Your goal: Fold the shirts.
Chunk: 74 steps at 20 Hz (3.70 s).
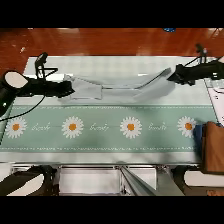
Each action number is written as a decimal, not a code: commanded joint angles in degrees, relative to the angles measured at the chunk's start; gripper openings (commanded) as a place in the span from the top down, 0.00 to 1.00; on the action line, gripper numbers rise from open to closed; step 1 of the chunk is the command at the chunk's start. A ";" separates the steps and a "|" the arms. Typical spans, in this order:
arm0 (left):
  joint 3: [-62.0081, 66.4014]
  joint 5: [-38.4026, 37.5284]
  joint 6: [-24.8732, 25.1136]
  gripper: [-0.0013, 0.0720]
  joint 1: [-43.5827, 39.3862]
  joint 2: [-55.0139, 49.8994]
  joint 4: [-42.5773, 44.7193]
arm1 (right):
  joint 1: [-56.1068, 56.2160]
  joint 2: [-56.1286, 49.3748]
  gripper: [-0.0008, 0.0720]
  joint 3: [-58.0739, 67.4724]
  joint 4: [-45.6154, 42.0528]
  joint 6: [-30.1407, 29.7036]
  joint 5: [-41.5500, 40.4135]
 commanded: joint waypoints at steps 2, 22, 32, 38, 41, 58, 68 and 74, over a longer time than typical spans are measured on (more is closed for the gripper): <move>1.95 4.09 1.75 0.96 -8.13 -3.78 -4.44 | 0.50 23.34 0.95 -13.16 -6.23 1.97 1.55; 41.46 -11.04 -4.22 0.96 -46.80 -45.44 -15.72 | 0.57 58.80 0.95 -25.31 -1.38 14.03 8.50; 39.63 -20.68 -1.62 0.96 -8.81 -26.73 -9.68 | 22.69 38.34 0.95 -24.41 8.46 10.88 -13.88; 17.53 -17.53 0.79 0.96 7.48 -0.83 2.54 | 35.54 5.49 0.95 -7.45 12.70 6.40 -21.03; 3.80 -12.20 0.74 0.96 8.55 8.70 1.27 | 37.90 -7.45 0.95 2.08 14.14 6.58 -20.70; -1.99 -5.40 0.81 0.96 11.17 15.76 -0.90 | 26.95 24.59 0.43 -8.74 -33.24 31.26 1.77; -9.25 -5.25 1.40 0.96 1.44 17.97 -3.50 | 27.06 37.73 0.43 -59.69 -0.52 41.81 -35.89; -9.31 -4.46 1.38 0.96 -0.04 16.79 -3.56 | 27.06 21.64 0.43 -58.95 36.61 7.98 -36.61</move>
